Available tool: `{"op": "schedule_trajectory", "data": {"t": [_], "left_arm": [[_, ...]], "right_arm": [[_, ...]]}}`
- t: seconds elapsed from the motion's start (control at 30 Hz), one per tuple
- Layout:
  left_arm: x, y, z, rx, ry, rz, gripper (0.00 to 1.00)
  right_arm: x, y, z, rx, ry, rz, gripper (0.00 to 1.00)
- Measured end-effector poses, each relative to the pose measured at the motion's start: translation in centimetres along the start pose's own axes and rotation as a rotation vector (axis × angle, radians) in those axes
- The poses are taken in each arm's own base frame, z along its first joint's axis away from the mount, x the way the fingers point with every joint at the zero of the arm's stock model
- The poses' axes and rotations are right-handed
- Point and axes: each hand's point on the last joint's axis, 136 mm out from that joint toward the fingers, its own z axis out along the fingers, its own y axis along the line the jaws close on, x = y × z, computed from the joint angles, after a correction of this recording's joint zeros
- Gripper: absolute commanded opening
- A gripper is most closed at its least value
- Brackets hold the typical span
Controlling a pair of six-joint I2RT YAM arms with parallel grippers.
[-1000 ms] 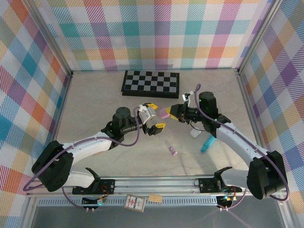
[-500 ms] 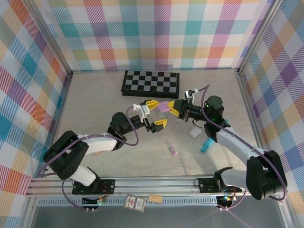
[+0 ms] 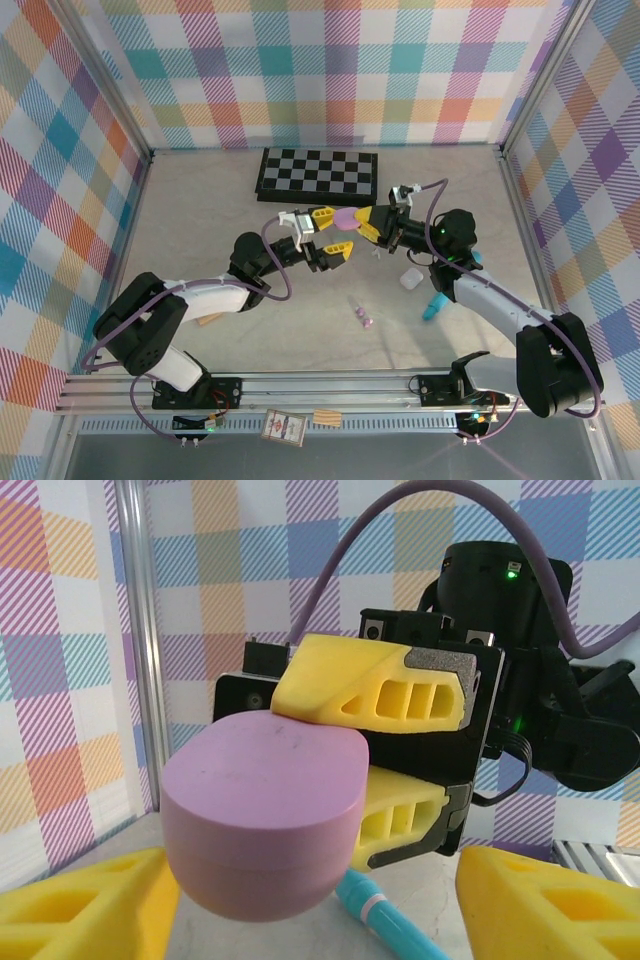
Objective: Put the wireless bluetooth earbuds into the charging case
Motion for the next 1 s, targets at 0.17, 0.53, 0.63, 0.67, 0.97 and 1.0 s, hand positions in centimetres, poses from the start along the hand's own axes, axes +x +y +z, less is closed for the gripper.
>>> {"op": "schedule_trajectory", "data": {"t": [0.17,0.53,0.63,0.67,0.97,1.0], "left_arm": [[-0.15,-0.06,0.38,0.017,-0.004,-0.001,0.61],[0.12,0.11,0.54,0.027,0.003,-0.002,0.45],[0.15,0.13,0.51,0.028,0.004,-0.005,0.40],[0.16,0.10,0.51,0.030,0.004,-0.006,0.38],[0.35,-0.03,0.45,0.043,0.013,-0.017,0.28],[0.37,-0.12,0.44,0.048,0.013,-0.017,0.28]], "right_arm": [[0.21,-0.07,0.09,-0.001,0.008,0.007,0.13],[0.45,-0.44,0.05,0.011,0.019,0.022,0.13],[0.52,-0.46,0.03,0.014,0.022,0.022,0.13],[0.57,-0.43,0.02,0.013,0.024,0.022,0.13],[0.70,-0.58,-0.08,0.027,0.024,0.020,0.45],[0.71,-0.59,-0.13,0.032,0.021,0.014,0.53]]}}
